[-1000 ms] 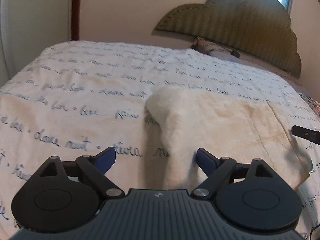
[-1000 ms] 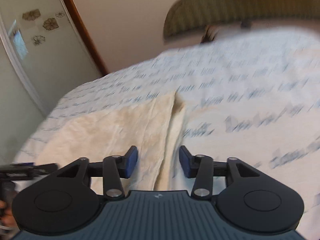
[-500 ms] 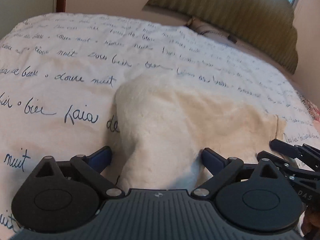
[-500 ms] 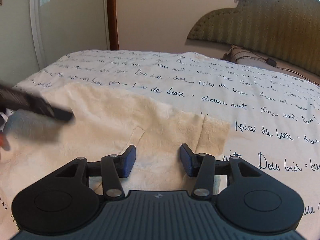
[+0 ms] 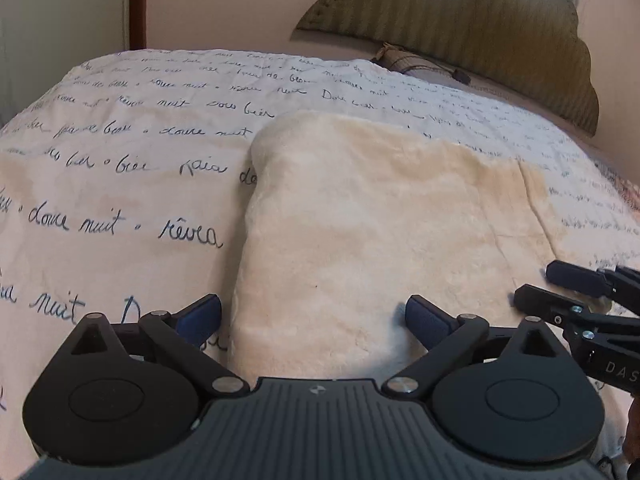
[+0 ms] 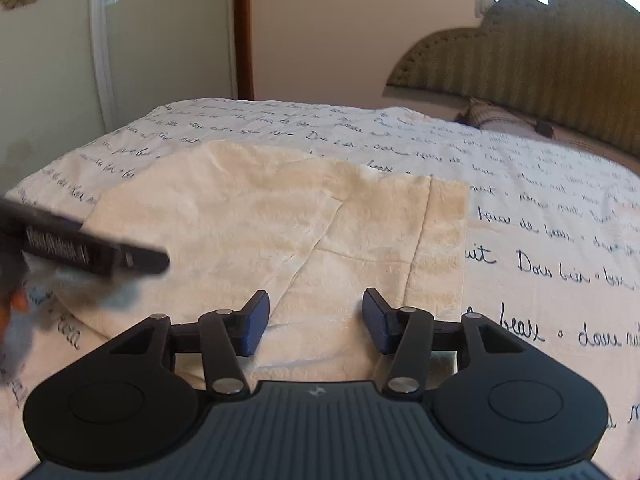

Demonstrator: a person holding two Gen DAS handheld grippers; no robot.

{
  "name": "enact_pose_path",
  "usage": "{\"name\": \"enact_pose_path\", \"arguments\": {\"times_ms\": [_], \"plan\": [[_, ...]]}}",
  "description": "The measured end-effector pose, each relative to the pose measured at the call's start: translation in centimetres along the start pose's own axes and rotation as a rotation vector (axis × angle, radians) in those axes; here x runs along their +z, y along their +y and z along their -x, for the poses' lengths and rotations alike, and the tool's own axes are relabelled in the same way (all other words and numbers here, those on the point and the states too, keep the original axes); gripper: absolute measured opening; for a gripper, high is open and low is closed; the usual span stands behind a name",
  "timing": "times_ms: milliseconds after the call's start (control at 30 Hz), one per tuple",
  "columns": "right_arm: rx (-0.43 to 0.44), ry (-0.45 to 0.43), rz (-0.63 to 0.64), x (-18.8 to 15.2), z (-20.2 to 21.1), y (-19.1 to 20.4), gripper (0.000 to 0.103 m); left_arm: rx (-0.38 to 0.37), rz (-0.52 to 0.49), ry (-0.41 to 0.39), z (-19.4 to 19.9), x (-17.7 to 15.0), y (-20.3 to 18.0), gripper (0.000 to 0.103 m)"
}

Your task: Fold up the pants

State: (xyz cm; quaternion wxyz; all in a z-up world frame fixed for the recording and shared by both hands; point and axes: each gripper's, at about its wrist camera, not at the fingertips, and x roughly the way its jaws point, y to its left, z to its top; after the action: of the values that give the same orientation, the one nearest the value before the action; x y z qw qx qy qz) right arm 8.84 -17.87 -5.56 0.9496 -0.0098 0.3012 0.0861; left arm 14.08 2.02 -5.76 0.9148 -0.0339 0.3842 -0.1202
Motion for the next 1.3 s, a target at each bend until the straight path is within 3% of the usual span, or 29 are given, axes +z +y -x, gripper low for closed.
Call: {"name": "enact_pose_path", "arguments": {"times_ms": [133,267,600,767,900,1067,1133,1300], "plan": [[0.001,-0.033,-0.015,-0.3,2.6,0.9,0.053,0.067,-0.026,-0.033,2.3,-2.0,-0.2,0.103],[0.002,0.004,-0.026,-2.1,1.6,1.2,0.054,0.099,-0.044,-0.049,2.4,-3.2,-0.9,0.103],[-0.027,-0.037,-0.083,-2.1,3.3,2.6,0.063,0.123,-0.031,-0.053,3.0,-3.3,-1.3,0.103],[-0.048,-0.001,-0.051,-2.7,2.5,3.2,0.065,0.13,-0.032,-0.054,3.4,-3.5,-1.5,0.103],[-0.032,0.008,-0.052,-2.6,2.2,3.3,0.076,0.124,-0.024,-0.042,3.3,-3.3,-1.3,0.103],[-0.041,0.003,-0.083,-2.7,3.7,4.0,0.08,0.102,-0.018,-0.057,5.0,-3.6,-0.9,0.103],[-0.025,0.022,-0.134,-2.8,4.7,4.0,0.098,0.116,-0.028,-0.059,5.7,-3.8,-1.1,0.103],[-0.025,0.057,-0.162,-4.3,6.3,4.8,0.1,0.086,-0.003,-0.016,6.0,-4.8,-1.0,0.103]]}}
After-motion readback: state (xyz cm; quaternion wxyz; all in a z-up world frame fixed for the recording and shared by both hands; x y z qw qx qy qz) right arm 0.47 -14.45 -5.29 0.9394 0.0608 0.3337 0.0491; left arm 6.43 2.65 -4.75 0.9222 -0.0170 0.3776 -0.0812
